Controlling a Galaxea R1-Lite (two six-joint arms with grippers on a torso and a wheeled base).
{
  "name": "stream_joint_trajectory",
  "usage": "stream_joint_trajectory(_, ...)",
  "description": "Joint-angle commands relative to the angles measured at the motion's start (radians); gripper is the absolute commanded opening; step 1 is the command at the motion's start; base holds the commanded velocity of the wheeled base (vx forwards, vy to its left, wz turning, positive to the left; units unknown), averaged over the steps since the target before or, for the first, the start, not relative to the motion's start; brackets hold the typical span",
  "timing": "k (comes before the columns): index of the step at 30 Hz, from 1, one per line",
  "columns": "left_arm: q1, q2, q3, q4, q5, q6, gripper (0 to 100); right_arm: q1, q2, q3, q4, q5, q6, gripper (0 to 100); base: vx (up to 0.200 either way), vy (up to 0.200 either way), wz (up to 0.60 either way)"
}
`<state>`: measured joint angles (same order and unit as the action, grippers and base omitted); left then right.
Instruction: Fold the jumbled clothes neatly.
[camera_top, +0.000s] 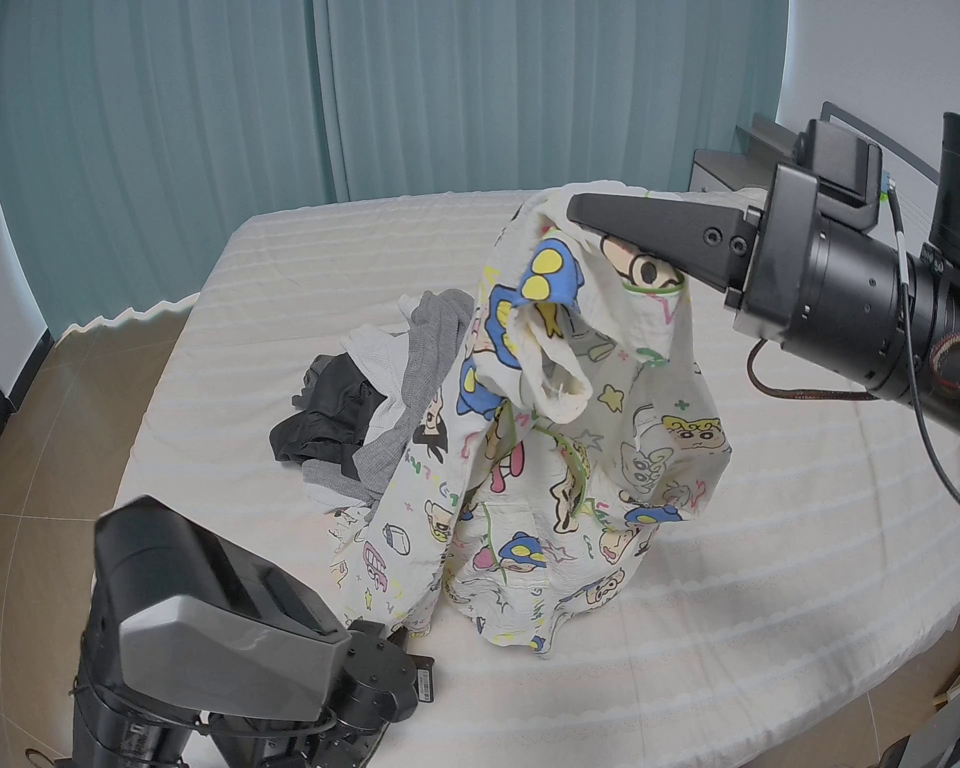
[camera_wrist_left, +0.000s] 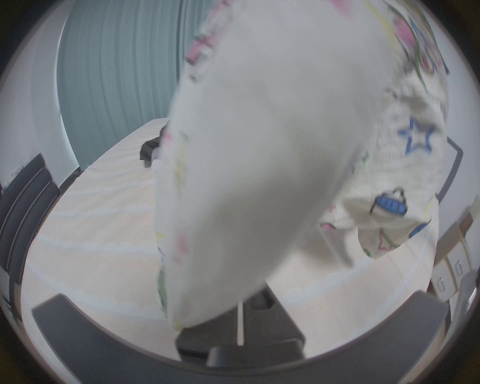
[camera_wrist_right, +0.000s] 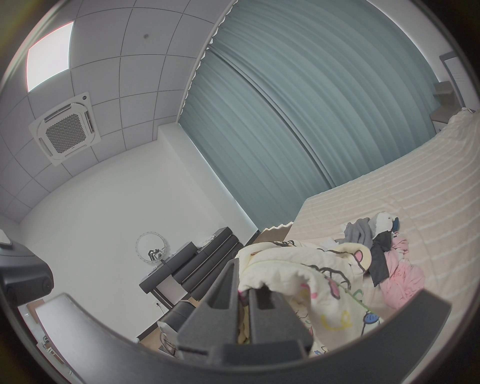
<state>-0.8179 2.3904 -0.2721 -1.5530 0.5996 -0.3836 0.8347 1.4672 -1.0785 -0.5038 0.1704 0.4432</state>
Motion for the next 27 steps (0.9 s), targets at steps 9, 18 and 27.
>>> stream_joint_trajectory(9,0.051,-0.201,0.079,-0.018,-0.09,-0.027,0,-0.072,-0.027,0.031,0.001,0.011,0.002,0,0.0,0.0,0.0)
stream_joint_trajectory(18,0.102,-0.277,0.163,-0.018,-0.274,-0.097,0,-0.092,-0.022,0.015,0.001,0.027,0.028,0,0.0,0.0,0.0)
stream_joint_trajectory(27,0.19,-0.321,0.211,-0.018,-0.449,-0.132,0,-0.094,-0.021,0.015,0.001,0.032,0.028,0,0.0,0.0,0.0)
